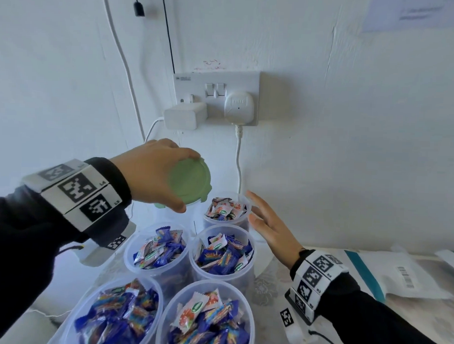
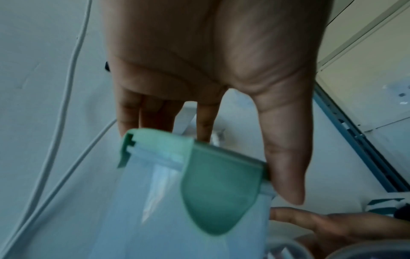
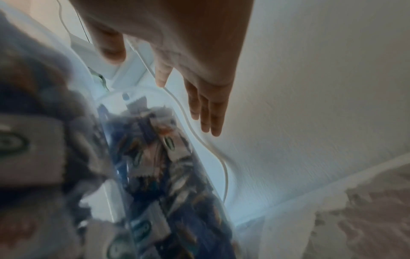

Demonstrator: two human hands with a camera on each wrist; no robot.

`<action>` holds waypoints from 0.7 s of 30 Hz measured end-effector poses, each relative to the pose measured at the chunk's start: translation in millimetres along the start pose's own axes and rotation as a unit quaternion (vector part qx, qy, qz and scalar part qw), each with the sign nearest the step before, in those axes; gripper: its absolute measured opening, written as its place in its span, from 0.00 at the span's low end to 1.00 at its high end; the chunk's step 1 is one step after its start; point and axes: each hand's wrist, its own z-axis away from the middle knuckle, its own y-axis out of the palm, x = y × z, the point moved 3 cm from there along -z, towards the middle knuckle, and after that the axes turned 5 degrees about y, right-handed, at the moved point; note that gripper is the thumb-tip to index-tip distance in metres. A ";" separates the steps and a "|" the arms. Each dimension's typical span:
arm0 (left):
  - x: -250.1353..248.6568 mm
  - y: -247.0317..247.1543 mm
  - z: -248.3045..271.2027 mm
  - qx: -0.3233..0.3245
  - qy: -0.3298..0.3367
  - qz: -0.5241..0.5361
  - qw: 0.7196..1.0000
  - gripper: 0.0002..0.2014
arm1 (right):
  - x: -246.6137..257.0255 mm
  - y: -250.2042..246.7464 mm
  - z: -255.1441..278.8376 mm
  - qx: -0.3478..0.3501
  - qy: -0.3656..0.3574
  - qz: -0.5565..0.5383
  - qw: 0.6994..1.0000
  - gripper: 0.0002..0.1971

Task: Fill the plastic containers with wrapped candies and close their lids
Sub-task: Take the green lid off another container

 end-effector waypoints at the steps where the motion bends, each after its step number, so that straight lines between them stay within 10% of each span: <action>1: -6.8 -6.1 7.1 -0.016 0.012 -0.009 1.000 0.48 | 7.5 -3.1 3.9 -0.004 -0.007 0.008 1.000 0.23; 21: -196.0 -67.1 65.7 -0.188 0.165 0.112 0.962 0.44 | 130.4 -107.5 126.5 -0.060 -0.242 0.009 0.968 0.35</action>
